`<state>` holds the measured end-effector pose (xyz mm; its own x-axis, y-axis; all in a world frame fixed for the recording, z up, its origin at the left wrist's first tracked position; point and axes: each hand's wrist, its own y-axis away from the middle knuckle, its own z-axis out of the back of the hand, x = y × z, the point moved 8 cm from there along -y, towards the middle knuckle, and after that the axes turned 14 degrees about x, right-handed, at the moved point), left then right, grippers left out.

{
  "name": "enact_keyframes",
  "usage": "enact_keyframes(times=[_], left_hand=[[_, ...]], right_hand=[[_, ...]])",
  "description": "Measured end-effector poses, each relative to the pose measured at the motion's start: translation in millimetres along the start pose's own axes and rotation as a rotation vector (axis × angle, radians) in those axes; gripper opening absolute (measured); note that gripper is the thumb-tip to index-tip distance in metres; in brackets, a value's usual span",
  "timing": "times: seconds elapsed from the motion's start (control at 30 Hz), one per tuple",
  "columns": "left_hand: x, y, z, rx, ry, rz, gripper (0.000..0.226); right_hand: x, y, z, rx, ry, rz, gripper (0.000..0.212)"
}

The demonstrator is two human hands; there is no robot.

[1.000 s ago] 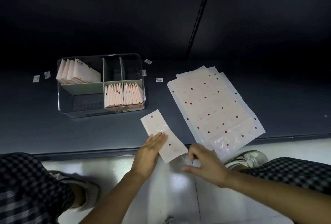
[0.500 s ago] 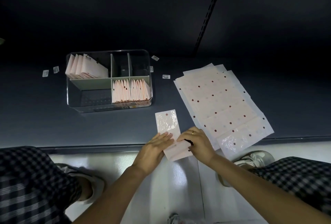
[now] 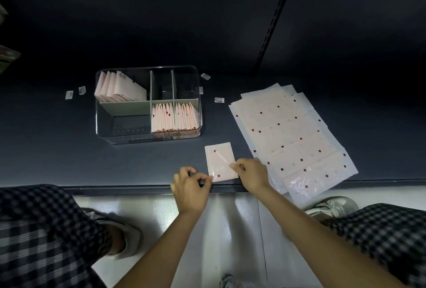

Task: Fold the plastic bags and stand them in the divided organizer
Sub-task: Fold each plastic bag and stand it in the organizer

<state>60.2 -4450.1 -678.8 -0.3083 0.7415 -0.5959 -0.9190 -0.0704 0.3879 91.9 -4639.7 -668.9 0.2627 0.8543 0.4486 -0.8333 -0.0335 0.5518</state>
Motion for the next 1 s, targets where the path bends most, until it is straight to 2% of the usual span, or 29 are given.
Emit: enact_keyframes(times=[0.13, 0.2, 0.23, 0.3, 0.37, 0.4, 0.47, 0.6, 0.8, 0.9, 1.0], left_hand=[[-4.9, -0.6, -0.1, 0.003, -0.057, 0.042, 0.016], [-12.9, 2.7, 3.8, -0.026, -0.118, 0.000, 0.013], [-21.3, 5.4, 6.2, -0.061, -0.157, -0.081, 0.014], [-44.6, 10.5, 1.1, -0.062, -0.256, -0.348, 0.028], [-61.0, 13.1, -21.0, 0.094, -0.468, -0.560, 0.054], [-60.0, 10.6, -30.9, 0.177, -0.575, -0.580, 0.063], [-46.3, -0.1, -40.2, 0.288, -0.713, -0.524, 0.073], [-30.4, -7.8, -43.6, 0.346, -0.808, -0.513, 0.079], [-26.7, -11.0, -48.2, 0.348, -0.806, -0.479, 0.081], [-28.2, -11.4, -44.4, 0.355, -0.773, -0.481, 0.080], [-33.4, -13.4, -34.1, 0.322, -0.680, -0.519, 0.068]], right_hand=[[1.1, -9.5, -0.5, 0.094, 0.057, -0.113, 0.044], [0.1, -12.8, 0.4, 0.131, 0.026, -0.161, 0.046], [0.0, -14.1, 1.2, 0.146, 0.014, -0.182, 0.047], [0.3, -17.0, 1.9, 0.178, 0.000, -0.208, 0.046], [-0.2, -18.8, 2.0, 0.202, -0.006, -0.212, 0.044], [-0.7, -19.5, 2.1, 0.207, -0.009, -0.209, 0.044], [-1.4, -19.9, 2.3, 0.204, -0.019, -0.205, 0.045], [-4.3, -15.1, 0.1, 0.162, -0.032, -0.216, 0.046], [-14.0, 5.0, -2.2, -0.101, -0.173, -0.252, 0.035], [-13.3, 2.3, -6.9, -0.071, -0.263, -0.270, 0.029], [-16.2, -0.3, -6.7, -0.020, -0.496, -0.292, 0.021]])
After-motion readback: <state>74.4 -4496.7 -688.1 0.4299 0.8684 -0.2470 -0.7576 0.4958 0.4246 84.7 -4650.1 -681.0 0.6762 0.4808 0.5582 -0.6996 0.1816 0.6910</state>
